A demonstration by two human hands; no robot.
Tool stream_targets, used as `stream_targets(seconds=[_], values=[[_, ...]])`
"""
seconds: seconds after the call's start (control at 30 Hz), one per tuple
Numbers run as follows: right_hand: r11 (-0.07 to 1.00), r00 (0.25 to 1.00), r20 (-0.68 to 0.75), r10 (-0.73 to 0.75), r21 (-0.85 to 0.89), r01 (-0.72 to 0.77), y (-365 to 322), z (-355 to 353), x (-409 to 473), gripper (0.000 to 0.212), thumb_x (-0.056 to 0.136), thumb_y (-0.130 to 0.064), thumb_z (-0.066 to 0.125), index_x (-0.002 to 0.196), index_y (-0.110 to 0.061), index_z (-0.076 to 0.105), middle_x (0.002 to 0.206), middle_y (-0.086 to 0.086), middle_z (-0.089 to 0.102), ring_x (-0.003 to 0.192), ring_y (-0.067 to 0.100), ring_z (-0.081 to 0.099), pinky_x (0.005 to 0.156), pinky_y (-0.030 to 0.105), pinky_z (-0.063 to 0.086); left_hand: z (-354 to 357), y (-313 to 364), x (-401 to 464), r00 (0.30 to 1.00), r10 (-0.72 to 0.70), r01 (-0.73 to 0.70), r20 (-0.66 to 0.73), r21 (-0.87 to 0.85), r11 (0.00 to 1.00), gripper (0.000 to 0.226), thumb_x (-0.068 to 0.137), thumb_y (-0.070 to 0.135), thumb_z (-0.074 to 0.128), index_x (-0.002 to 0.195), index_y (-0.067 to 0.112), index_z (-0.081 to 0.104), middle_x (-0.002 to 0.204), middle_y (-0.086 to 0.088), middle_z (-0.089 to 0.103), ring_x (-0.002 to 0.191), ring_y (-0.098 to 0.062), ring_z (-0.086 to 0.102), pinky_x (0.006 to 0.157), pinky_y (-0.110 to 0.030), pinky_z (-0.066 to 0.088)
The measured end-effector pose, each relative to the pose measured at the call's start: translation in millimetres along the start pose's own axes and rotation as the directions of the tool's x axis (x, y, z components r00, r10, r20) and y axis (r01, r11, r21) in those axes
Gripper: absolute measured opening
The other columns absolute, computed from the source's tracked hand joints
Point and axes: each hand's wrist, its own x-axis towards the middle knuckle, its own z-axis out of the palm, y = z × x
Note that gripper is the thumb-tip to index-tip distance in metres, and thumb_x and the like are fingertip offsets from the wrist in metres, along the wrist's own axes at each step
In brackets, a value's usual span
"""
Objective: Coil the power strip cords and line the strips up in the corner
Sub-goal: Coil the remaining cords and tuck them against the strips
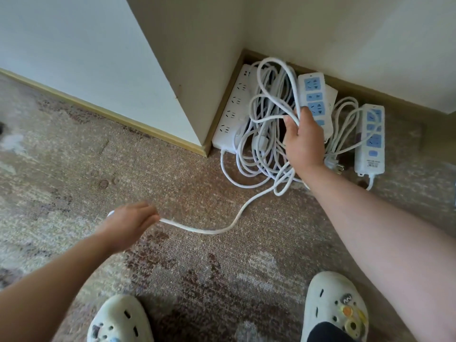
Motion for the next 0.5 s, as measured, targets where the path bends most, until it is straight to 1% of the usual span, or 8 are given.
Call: stream_targets(seconds=[0.07,0.1,0.17,0.2,0.27,0.37,0.43,0.5], values=[[1.0,1.0,-0.01,0.016,0.005,-0.016,-2,1,0,0.03,0.104,-0.033,0.045,0.108,-0.003,0.051,0.064,-0.012,0.04,0.052,0.007,0.042,0.045,0.027,0.029,-8,7,2,0.997,-0.072,0.071,-0.006,-0.029,0.997,0.027,0.098,0.038,0.038,0.086,0.025,0.057,0.083,0.008,0.057,0.073,-0.008,0.058,0.077,-0.033,0.055],[0.999,0.999,-0.006,0.033,0.011,-0.033,-3,2,0,0.031,0.104,-0.033,0.044,0.109,-0.003,0.051,0.065,-0.012,0.04,0.053,0.008,0.042,0.047,0.029,0.03,-13,22,7,0.997,-0.076,0.075,-0.014,-0.052,0.996,0.026,0.099,0.038,0.038,0.084,0.026,0.055,0.08,0.008,0.058,0.07,-0.007,0.058,0.072,-0.029,0.054],[0.998,0.998,0.026,0.051,0.036,-0.052,-6,2,1,0.029,0.104,-0.033,0.045,0.103,-0.005,0.049,0.065,-0.01,0.04,0.052,0.008,0.04,0.049,0.031,0.031,-25,66,27,0.997,-0.041,0.034,-0.067,-0.107,0.994,0.028,0.099,0.038,0.037,0.08,0.026,0.053,0.074,0.007,0.058,0.06,-0.006,0.055,0.059,-0.02,0.047],[0.996,0.996,0.069,0.054,0.072,-0.058,-8,3,1,0.028,0.103,-0.034,0.045,0.098,-0.007,0.047,0.064,-0.008,0.04,0.051,0.009,0.039,0.049,0.03,0.03,-35,92,39,0.994,-0.029,0.014,-0.107,-0.136,0.991,0.03,0.1,0.038,0.037,0.078,0.024,0.052,0.07,0.006,0.057,0.056,-0.007,0.053,0.055,-0.019,0.043],[0.98,0.974,0.216,0.072,0.168,-0.11,-13,2,2,0.03,0.103,-0.036,0.046,0.094,-0.008,0.048,0.064,-0.003,0.043,0.049,0.013,0.039,0.046,0.03,0.032,-61,139,67,0.974,-0.05,0.013,-0.221,-0.166,0.986,0.034,0.101,0.037,0.035,0.076,0.018,0.05,0.07,0.001,0.057,0.055,-0.012,0.051,0.054,-0.026,0.043],[0.947,0.905,0.411,0.112,0.232,-0.223,-19,-3,5,0.028,0.103,-0.036,0.046,0.09,-0.013,0.055,0.064,-0.001,0.056,0.05,0.011,0.052,0.049,0.027,0.043,-101,186,99,0.933,-0.112,0.009,-0.343,-0.286,0.958,0.032,0.1,0.032,0.039,0.083,0.009,0.054,0.078,-0.006,0.057,0.07,-0.025,0.054,0.063,-0.038,0.046],[0.918,0.864,0.484,0.136,0.266,-0.294,-21,-5,7,0.028,0.103,-0.036,0.045,0.092,-0.015,0.06,0.067,0.001,0.067,0.056,0.012,0.063,0.055,0.027,0.051,-115,206,112,0.924,-0.144,-0.008,-0.355,-0.393,0.92,0.032,0.1,0.03,0.041,0.08,0.01,0.055,0.074,-0.007,0.056,0.069,-0.026,0.054,0.058,-0.035,0.042],[0.867,0.84,0.513,0.177,0.322,-0.38,-22,-8,8,0.029,0.104,-0.035,0.044,0.095,-0.015,0.063,0.066,0.001,0.071,0.059,0.012,0.067,0.058,0.024,0.054,-118,218,121,0.911,-0.205,0.011,-0.357,-0.476,0.879,0.031,0.1,0.031,0.043,0.075,0.015,0.053,0.071,-0.004,0.055,0.063,-0.022,0.054,0.054,-0.03,0.04]])
